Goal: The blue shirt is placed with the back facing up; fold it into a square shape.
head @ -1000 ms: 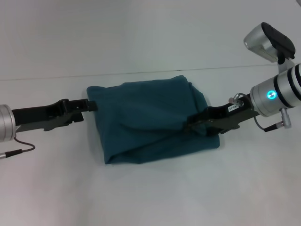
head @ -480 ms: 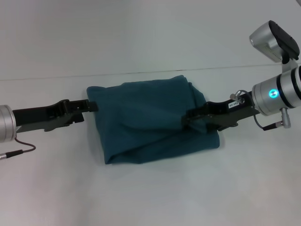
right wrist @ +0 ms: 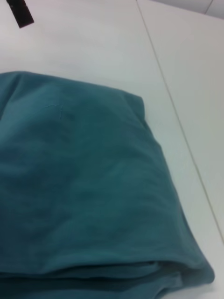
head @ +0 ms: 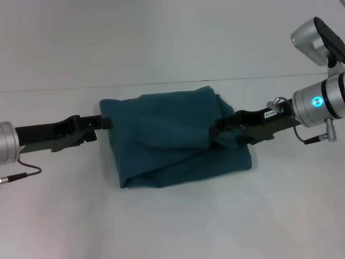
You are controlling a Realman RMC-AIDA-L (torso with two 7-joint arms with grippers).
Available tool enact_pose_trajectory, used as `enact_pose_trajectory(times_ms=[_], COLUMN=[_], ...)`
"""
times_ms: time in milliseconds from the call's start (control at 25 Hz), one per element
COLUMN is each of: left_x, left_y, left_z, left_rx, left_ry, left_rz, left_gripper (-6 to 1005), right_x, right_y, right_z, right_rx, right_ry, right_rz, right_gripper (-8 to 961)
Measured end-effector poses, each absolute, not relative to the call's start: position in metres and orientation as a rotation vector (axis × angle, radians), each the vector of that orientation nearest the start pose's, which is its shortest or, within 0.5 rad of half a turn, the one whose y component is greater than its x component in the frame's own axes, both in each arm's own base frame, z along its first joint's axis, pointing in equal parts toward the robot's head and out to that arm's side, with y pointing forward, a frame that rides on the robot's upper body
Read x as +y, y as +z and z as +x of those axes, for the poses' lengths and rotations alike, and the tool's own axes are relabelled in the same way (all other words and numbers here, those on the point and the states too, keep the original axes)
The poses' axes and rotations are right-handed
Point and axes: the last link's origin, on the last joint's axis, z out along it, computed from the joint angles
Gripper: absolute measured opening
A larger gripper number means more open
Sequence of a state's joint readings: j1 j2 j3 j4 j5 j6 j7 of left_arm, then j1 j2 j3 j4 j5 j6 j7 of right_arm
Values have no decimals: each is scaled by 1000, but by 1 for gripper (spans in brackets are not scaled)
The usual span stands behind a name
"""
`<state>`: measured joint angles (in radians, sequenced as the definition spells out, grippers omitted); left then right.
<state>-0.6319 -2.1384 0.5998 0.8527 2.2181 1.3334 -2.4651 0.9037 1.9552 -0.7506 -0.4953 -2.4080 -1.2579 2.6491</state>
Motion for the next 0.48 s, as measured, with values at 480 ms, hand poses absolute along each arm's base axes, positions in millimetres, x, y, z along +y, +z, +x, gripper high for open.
enact_pose_trajectory(times_ms=[480], left_x=[386], left_y=[18], left_z=[-249], left_rx=[-1771], left_ry=[-698], left_rz=[-2094], left_gripper=[673], right_x=[427], right_y=[6], right_z=[221], right_rx=[1888], right_ry=[277], right_rz=[-2173], right_gripper=[855])
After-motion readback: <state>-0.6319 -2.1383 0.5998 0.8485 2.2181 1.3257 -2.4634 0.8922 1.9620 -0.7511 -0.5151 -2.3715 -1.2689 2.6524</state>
